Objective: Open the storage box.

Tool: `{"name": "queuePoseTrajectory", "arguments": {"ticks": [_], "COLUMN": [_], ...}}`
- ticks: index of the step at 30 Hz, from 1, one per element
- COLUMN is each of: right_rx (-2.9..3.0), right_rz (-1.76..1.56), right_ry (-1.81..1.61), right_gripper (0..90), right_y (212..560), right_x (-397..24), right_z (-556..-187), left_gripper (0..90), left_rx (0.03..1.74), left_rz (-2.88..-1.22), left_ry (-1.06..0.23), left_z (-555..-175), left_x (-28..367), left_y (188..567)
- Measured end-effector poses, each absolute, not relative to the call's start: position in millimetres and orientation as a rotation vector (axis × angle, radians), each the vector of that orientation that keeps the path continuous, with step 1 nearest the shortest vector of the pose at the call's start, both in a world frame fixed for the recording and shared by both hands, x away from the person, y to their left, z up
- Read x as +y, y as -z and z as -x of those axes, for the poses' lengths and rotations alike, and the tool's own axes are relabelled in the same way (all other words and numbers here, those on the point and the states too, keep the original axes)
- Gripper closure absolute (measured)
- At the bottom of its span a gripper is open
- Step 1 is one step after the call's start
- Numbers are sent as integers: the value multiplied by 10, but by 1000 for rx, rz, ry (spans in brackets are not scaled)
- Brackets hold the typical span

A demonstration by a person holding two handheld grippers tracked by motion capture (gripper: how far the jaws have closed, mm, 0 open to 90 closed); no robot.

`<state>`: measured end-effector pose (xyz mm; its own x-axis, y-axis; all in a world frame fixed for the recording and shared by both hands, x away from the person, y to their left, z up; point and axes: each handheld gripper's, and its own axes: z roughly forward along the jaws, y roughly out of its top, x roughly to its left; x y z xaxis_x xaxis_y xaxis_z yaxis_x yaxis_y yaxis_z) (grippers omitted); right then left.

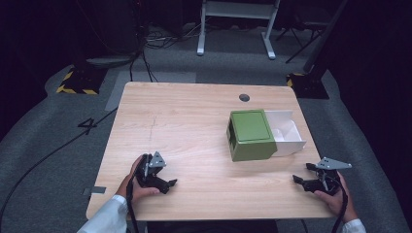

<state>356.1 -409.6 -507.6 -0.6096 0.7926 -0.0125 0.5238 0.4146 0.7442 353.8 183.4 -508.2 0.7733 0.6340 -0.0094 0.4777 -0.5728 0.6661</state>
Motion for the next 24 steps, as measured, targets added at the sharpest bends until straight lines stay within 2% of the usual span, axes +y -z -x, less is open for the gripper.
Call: {"name": "queuePoseTrajectory", "arguments": {"ticks": [24], "right_rx": [2311], "right_rz": [-1132], "right_ry": [-1022], "right_gripper": [155], "right_y": [5076], "right_x": [-4094], "right_z": [-3565], "left_gripper": [2], "left_rx": [815], "left_rz": [-2296], "left_ry": [-299], "left_z": [-3551], "left_x": [1835], "left_y": [5081]}}
